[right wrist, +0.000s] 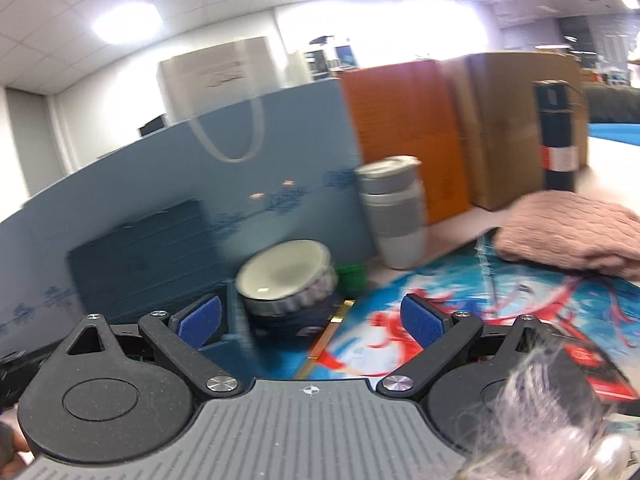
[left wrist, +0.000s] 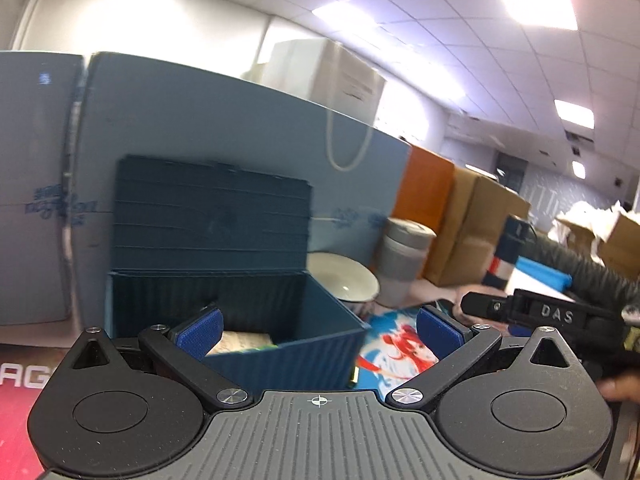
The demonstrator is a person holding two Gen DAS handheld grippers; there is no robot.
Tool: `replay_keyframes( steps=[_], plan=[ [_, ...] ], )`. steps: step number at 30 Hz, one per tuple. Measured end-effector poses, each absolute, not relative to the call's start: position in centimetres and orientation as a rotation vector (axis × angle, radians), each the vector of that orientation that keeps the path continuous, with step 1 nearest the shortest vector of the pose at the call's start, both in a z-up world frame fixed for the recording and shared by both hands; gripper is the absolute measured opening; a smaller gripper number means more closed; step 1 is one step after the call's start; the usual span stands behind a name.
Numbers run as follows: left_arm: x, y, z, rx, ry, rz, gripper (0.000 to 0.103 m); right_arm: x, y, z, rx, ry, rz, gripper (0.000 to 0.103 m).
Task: Organize rigid objects
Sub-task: 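Withdraw the right tool from the box toward the blue marker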
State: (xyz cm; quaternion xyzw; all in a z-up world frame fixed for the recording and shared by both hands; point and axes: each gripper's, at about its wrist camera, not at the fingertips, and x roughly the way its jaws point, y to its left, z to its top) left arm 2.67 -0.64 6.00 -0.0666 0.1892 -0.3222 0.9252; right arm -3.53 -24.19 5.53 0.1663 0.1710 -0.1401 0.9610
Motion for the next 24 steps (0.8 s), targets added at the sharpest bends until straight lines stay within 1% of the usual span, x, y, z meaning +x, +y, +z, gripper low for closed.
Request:
replay_keyframes(
  steps=[13, 24],
  plan=[
    [1.5, -5.1, 5.0, 0.01, 0.456, -0.736, 0.103, -4.7, -31.8, 2.7, 0.343, 0.446, -0.458, 0.098],
    [1.7, -5.2, 3.7, 0.021, 0.476, -0.771, 0.103, -2.0, -37.0, 0.4, 0.461, 0.573, -0.481, 0.097]
  ],
)
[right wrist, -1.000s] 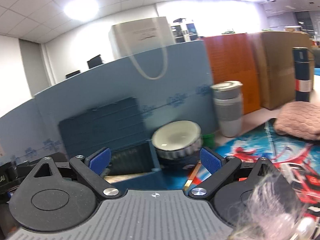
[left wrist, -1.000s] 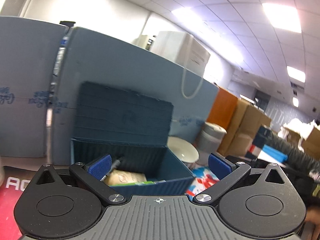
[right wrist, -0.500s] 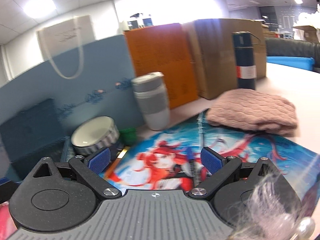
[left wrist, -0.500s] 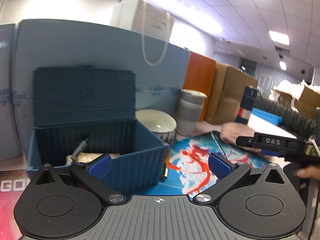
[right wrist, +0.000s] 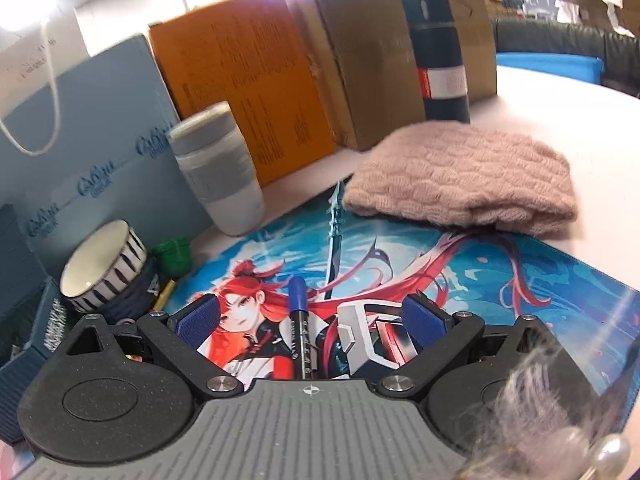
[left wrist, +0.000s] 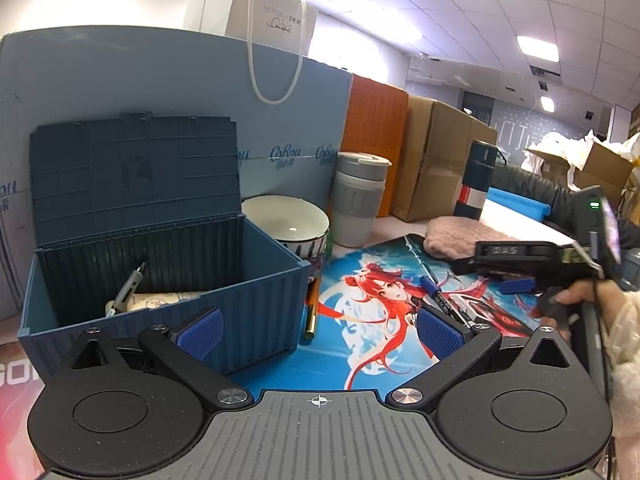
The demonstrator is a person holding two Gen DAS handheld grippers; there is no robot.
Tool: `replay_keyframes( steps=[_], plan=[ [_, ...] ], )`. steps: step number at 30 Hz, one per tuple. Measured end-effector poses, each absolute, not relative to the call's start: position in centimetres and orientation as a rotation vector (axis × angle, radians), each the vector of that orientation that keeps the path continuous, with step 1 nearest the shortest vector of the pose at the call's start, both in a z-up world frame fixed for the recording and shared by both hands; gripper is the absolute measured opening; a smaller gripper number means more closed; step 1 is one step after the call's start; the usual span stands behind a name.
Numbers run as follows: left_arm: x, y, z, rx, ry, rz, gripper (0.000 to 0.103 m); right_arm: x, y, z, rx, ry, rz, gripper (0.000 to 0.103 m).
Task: Organize rigid objects
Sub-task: 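Withdraw the right tool from the box toward the blue marker, then close the right tool on the blue marker and lift it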
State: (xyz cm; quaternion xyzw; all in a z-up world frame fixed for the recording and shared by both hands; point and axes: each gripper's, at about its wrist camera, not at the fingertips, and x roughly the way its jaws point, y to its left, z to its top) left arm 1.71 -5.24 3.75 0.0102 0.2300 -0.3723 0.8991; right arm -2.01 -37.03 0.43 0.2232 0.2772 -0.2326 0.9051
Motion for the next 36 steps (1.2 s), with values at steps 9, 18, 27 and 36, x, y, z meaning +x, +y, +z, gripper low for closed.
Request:
replay_keyframes(
  steps=[9, 18, 27, 36],
  plan=[
    [1.8, -4.8, 3.9, 0.005, 0.476, -0.779, 0.103, 3.4, -36.8, -1.5, 0.339, 0.711, -0.512, 0.073],
    [2.2, -3.8, 4.4, -0.032, 0.467, -0.762, 0.103, 5.1, -35.4, -2.6, 0.213, 0.753, -0.503, 0.021],
    [2.5, -3.1, 4.8, -0.062, 0.457, -0.751, 0.103, 2.2, -34.4, -1.0, 0.257, 0.646, -0.466, 0.014],
    [2.4, -2.4, 5.3, -0.088, 0.443, -0.747, 0.103, -3.0, -31.0, 2.5, 0.243, 0.501, -0.398, 0.014]
  ],
)
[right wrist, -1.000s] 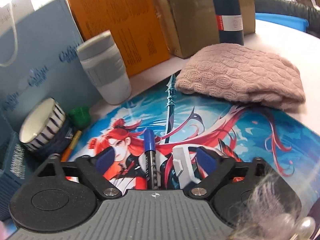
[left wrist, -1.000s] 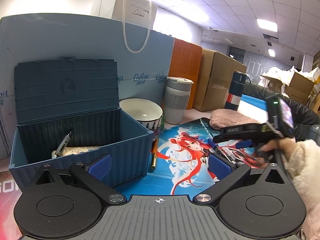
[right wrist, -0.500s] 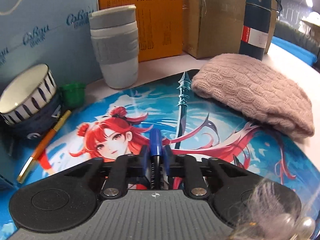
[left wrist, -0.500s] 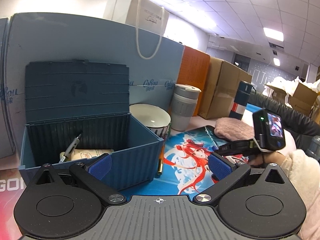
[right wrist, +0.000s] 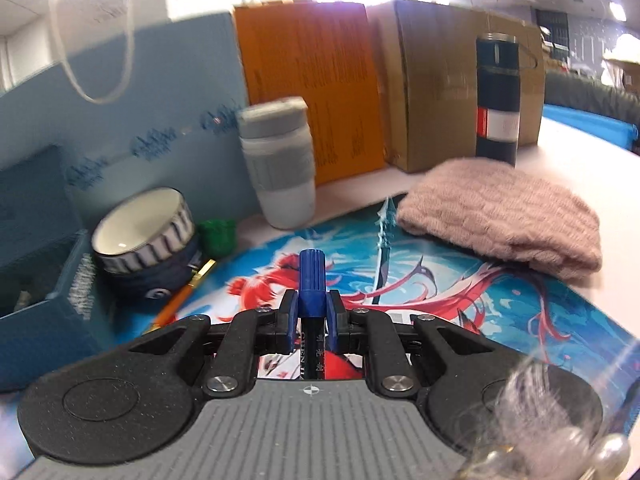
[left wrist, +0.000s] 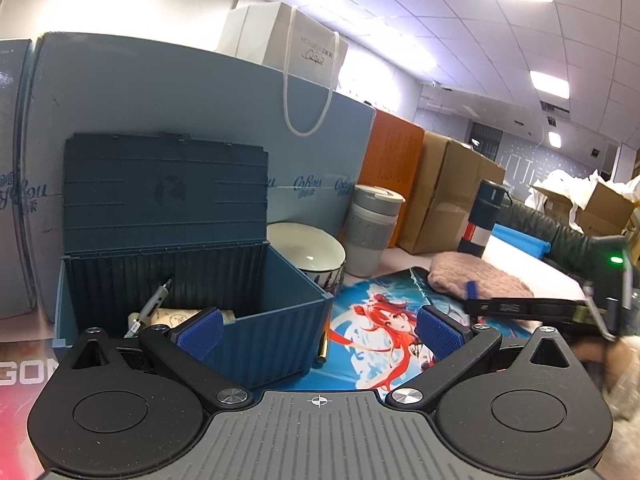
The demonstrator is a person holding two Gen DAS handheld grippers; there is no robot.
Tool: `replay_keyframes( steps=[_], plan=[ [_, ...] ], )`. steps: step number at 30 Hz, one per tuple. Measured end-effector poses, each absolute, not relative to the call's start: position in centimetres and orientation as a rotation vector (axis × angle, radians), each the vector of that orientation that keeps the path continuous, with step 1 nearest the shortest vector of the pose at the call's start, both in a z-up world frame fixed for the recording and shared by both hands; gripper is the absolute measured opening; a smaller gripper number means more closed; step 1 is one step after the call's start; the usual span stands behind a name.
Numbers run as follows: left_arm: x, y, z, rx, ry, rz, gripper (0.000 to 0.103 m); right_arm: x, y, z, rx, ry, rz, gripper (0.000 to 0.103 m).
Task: Organize rigid objects
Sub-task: 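Close the right tool on the blue marker and lift it, then carry the blue marker into the teal box and open the right tool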
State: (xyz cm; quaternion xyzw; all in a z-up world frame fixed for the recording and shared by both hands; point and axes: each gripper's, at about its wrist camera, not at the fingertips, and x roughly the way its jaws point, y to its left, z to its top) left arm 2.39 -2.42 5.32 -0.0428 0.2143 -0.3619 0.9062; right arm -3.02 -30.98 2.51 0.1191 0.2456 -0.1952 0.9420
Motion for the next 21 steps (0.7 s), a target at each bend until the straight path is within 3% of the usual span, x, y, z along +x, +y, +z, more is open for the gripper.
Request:
replay_keyframes(
  steps=[9, 21],
  plan=[
    [3.1, -0.4, 6.3, -0.148, 0.417, -0.714, 0.103, -6.5, -28.0, 7.3, 0.226, 0.332, -0.362, 0.014],
    [5.8, 4.1, 7.2, -0.192, 0.402, -0.49, 0.103, -4.2, -22.5, 12.4, 0.226, 0.179, -0.195, 0.014]
  ],
)
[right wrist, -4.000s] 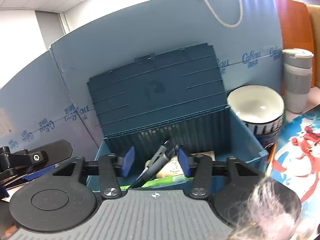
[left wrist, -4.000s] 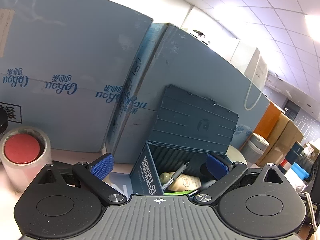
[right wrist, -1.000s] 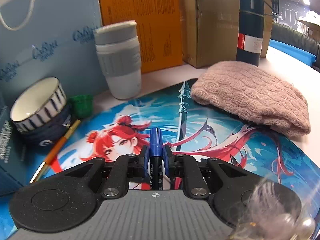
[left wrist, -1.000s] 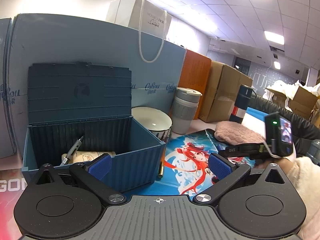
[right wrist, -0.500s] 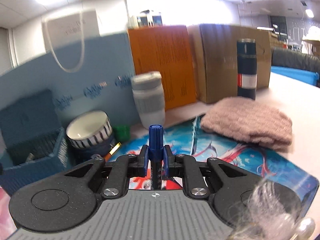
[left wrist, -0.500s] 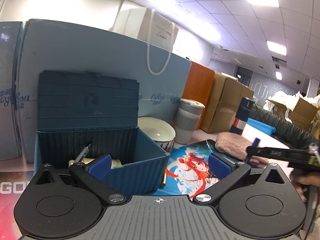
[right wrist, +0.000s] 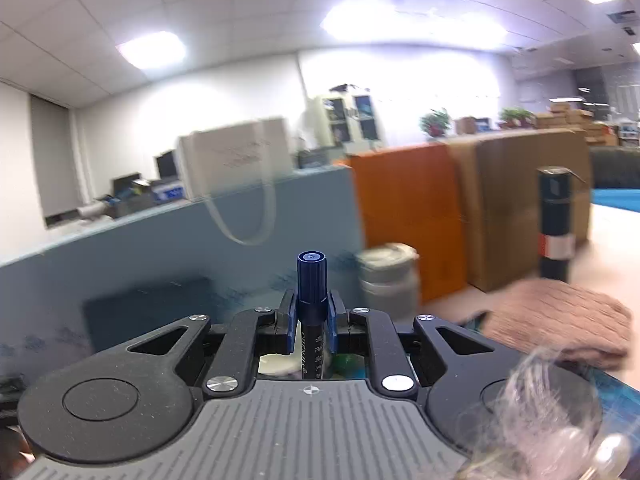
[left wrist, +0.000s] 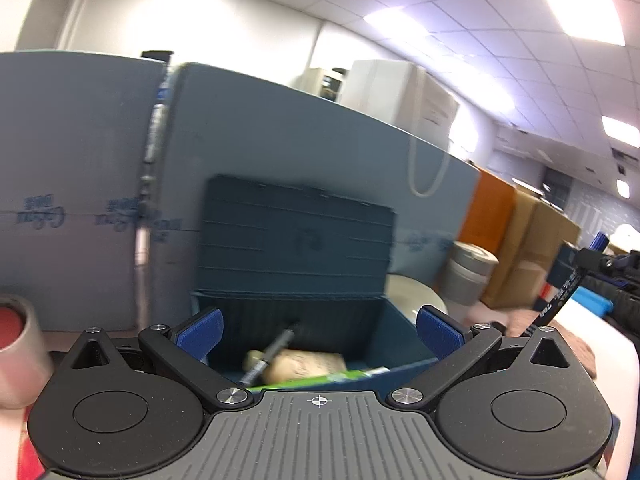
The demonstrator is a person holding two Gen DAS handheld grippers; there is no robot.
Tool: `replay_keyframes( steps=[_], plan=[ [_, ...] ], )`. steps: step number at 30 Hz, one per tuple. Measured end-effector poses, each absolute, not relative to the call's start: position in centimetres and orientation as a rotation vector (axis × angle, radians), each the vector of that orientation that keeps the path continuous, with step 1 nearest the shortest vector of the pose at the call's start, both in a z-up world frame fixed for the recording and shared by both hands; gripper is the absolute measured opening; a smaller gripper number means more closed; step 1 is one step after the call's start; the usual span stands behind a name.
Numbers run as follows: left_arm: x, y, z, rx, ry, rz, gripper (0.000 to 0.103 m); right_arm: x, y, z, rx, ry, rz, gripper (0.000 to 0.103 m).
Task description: Organize rigid objects
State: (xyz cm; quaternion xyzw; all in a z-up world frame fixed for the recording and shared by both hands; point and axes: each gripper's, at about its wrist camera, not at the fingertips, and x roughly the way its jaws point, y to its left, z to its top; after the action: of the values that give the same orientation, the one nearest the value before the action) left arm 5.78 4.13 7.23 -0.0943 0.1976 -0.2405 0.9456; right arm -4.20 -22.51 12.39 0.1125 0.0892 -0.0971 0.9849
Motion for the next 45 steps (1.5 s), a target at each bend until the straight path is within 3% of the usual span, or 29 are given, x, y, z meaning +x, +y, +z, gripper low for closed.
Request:
replay_keyframes(
  steps=[13, 33, 45],
  plan=[
    [7.8, 8.3, 6.8, -0.291, 0.433, -0.398, 0.103, 0.6, -14.7, 13.3, 0.248, 0.135, -0.003, 0.014],
    [9.6, 9.3, 5.5, -0.335, 0.478, -0.345, 0.103, 9.7, -11.3, 3.9, 0.529, 0.415, 0.118, 0.014],
    [9.7, 9.1, 5.3, -0.33, 0.481, -0.347, 0.103, 10.2, -11.1, 2.3, 0.385, 0.482, 0.023, 0.022]
  ],
)
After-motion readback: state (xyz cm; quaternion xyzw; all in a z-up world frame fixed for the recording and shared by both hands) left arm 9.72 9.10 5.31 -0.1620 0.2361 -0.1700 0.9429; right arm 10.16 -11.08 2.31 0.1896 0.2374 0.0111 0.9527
